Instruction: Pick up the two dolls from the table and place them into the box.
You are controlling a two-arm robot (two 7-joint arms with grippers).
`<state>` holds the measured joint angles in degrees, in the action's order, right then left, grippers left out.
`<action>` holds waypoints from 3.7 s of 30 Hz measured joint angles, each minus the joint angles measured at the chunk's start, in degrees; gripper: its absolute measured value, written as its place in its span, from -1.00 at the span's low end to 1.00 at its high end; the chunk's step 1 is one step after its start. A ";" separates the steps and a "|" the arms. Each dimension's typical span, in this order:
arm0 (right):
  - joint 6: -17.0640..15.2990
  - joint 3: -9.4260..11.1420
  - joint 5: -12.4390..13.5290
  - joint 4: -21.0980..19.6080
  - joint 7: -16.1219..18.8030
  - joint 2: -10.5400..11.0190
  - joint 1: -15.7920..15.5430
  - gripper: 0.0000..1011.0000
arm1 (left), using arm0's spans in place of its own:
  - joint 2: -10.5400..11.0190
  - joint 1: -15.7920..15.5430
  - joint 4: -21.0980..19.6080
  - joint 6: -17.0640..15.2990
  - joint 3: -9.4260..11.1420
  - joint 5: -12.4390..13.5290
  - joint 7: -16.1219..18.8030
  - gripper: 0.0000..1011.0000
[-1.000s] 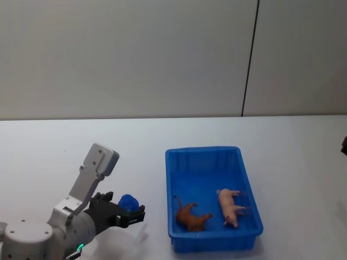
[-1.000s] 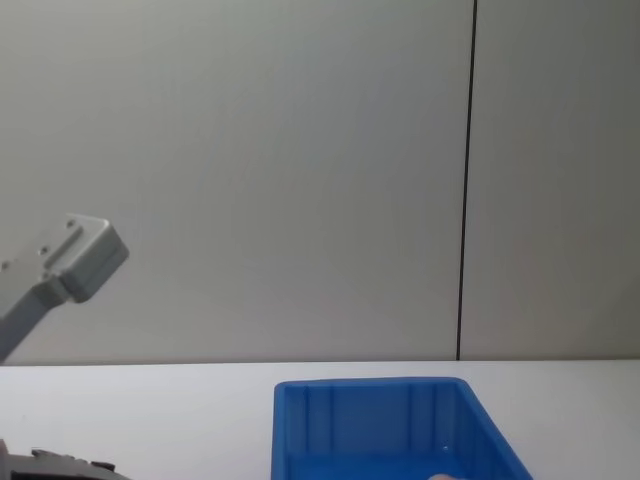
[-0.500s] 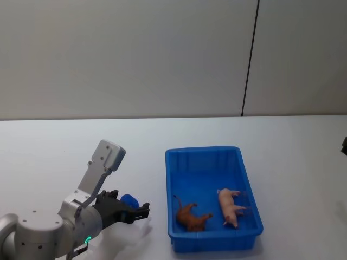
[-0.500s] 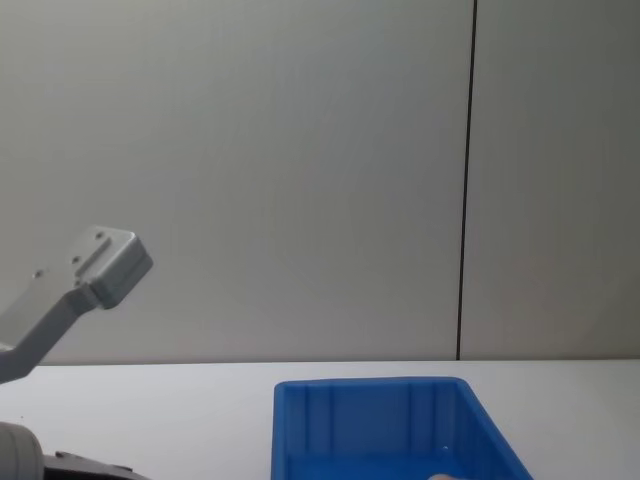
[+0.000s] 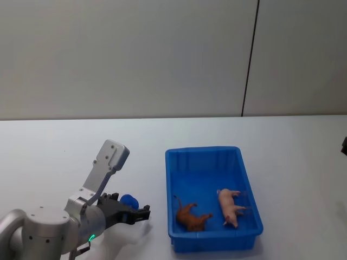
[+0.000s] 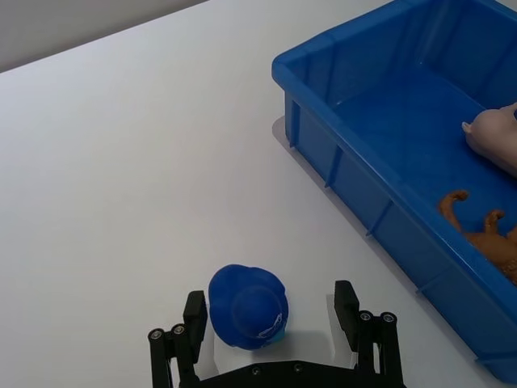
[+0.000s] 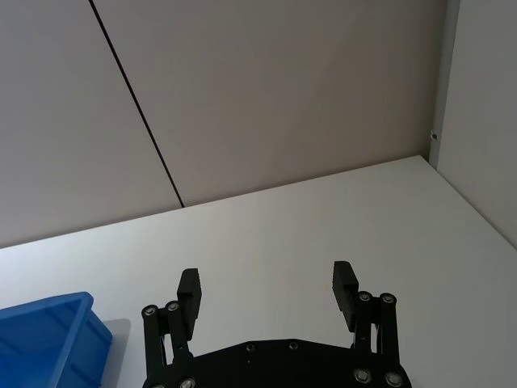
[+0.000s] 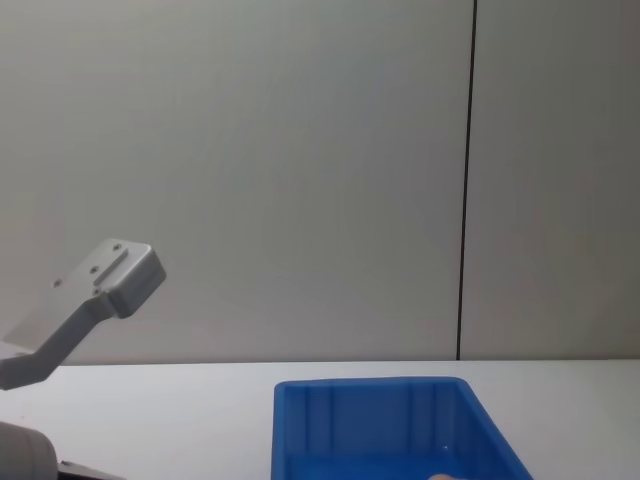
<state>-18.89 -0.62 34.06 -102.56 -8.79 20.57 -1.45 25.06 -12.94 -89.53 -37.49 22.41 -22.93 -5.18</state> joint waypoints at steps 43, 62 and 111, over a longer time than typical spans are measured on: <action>0.00 0.00 0.00 0.00 0.00 0.00 0.00 0.98 | -0.44 -0.56 -1.10 1.55 -0.75 0.80 1.76 -0.53; 0.00 0.00 0.00 0.00 0.00 0.00 0.00 0.98 | -0.41 -2.90 -4.90 9.91 -2.90 0.80 -0.19 -0.64; 0.00 0.00 0.00 0.00 0.00 0.00 0.00 0.98 | -4.36 -10.80 4.57 4.39 -0.21 -3.00 -27.43 0.01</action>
<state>-18.89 -0.62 34.06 -102.56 -8.78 20.56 -1.45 20.70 -23.74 -84.96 -33.10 22.20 -25.93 -32.60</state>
